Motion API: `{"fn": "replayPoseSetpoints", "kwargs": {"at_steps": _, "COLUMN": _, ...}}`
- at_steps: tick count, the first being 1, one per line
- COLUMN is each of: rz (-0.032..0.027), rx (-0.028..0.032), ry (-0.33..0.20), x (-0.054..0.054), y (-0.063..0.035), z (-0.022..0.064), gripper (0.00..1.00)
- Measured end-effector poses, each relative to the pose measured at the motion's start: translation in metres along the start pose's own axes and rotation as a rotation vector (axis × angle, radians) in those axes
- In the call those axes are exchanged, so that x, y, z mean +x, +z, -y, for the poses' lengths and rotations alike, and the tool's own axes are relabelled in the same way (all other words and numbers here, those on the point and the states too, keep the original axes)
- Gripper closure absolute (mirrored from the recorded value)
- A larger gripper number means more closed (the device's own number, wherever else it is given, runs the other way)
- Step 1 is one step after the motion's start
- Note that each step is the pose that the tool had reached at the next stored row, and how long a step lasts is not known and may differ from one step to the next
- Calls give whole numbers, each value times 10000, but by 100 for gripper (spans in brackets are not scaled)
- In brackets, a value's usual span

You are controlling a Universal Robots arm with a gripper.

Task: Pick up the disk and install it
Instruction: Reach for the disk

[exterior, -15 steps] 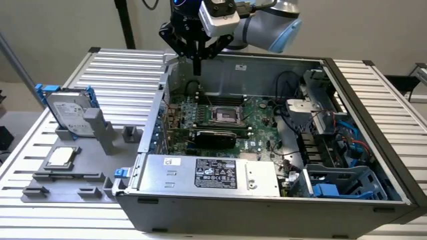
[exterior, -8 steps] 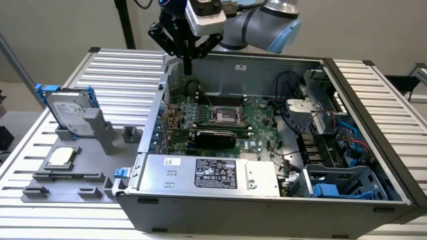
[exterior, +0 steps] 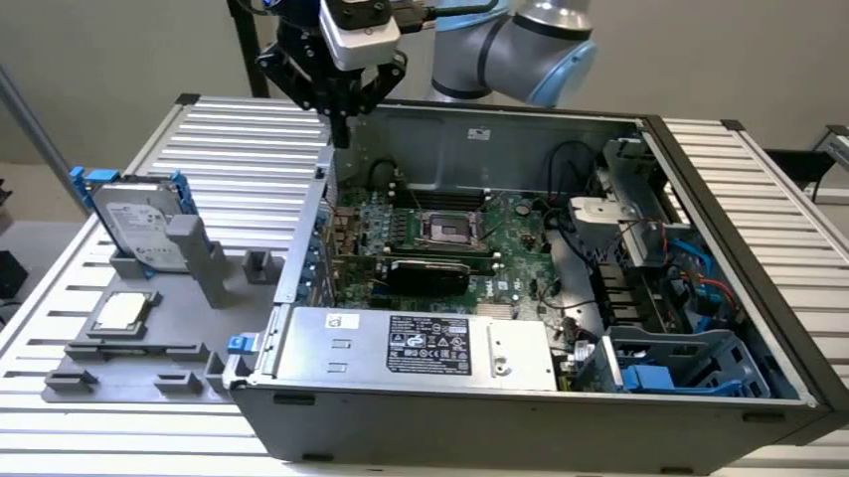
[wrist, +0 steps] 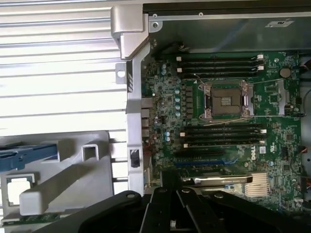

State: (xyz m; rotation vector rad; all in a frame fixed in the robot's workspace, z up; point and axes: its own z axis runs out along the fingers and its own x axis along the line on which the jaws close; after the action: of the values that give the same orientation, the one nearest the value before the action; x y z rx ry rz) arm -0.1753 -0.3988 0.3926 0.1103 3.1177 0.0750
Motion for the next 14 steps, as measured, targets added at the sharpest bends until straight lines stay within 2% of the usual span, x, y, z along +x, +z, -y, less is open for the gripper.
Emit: {"fn": "replayPoseSetpoints", "kwargs": {"at_steps": 14, "rz": 0, "rx": 0, "ry": 1, "x": 637, "y": -14, "z": 36, "gripper": 89}}
